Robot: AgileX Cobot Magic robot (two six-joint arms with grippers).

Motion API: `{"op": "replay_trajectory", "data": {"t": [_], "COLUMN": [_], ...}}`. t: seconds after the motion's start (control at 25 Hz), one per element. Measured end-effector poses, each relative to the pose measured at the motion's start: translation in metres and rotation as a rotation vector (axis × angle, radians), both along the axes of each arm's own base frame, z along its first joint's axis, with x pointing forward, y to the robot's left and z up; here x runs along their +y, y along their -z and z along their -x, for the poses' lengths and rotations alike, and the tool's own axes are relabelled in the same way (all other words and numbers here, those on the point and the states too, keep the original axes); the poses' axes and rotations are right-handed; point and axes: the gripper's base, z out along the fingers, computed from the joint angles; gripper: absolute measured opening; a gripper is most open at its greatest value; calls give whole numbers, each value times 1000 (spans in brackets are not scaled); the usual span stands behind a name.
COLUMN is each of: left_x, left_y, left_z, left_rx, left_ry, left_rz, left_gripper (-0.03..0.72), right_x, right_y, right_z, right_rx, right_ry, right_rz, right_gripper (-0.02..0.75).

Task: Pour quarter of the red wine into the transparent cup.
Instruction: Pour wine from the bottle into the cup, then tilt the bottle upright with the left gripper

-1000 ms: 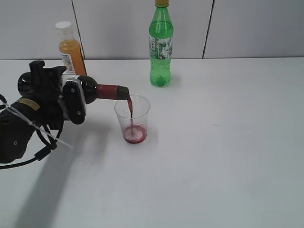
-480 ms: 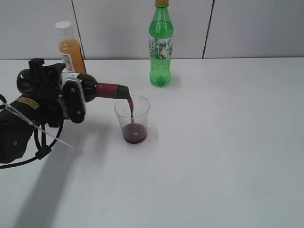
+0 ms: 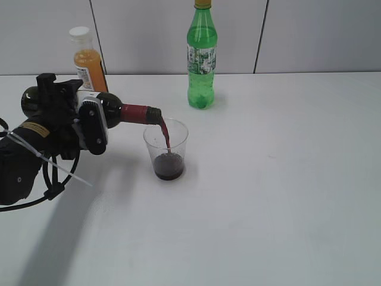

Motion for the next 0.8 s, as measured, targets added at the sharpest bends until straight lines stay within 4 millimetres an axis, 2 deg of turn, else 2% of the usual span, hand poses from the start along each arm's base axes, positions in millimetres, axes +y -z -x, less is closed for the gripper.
{"op": "replay_trajectory", "data": {"t": [0.36, 0.8], "left_x": [-1, -7], "left_y": [0, 4], "left_z": [0, 1], "left_rx": [-3, 60], "left_ry": [13, 15], "left_rz": [-1, 274], "left_gripper": [551, 551], "right_x": [0, 0], "right_y": [0, 0], "right_z": [0, 0], "right_rx": [0, 0], "right_ry": [0, 0], "right_rz": [0, 0], "right_gripper": [593, 593]}}
